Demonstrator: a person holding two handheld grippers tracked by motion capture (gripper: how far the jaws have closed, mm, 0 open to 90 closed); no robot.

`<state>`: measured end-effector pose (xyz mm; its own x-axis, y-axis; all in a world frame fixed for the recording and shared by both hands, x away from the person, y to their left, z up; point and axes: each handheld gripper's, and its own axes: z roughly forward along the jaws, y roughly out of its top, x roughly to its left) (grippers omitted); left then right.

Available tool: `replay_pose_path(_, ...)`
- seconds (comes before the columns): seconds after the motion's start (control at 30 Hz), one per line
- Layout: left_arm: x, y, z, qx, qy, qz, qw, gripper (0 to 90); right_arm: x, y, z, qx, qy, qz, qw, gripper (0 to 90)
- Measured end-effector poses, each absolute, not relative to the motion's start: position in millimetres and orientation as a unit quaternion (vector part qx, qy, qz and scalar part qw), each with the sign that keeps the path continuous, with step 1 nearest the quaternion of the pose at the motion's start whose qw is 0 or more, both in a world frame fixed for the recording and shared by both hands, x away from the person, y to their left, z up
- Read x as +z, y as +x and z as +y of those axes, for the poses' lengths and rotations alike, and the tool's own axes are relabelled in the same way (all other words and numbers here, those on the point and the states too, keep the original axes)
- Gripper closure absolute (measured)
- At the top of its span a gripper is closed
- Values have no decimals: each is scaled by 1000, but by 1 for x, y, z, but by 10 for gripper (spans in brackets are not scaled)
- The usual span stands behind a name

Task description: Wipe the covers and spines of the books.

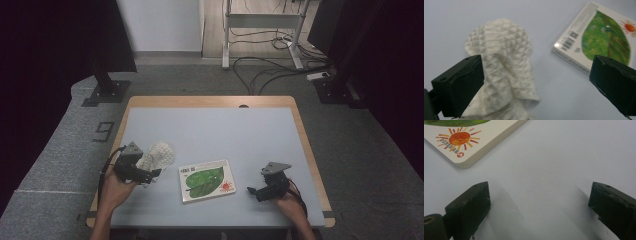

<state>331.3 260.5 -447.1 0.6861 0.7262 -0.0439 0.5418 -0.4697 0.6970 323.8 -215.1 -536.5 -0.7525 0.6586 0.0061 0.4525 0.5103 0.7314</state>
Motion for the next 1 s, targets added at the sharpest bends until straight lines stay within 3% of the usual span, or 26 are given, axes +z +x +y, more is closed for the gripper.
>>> replay_pose_path(0.3,-452,317,231,121,858,330,374,0,-537,324,-215,374,324,858,138,30)
replay_pose_path(1.0,-508,309,204,104,894,292,324,0,-536,324,-215,374,324,858,137,31)
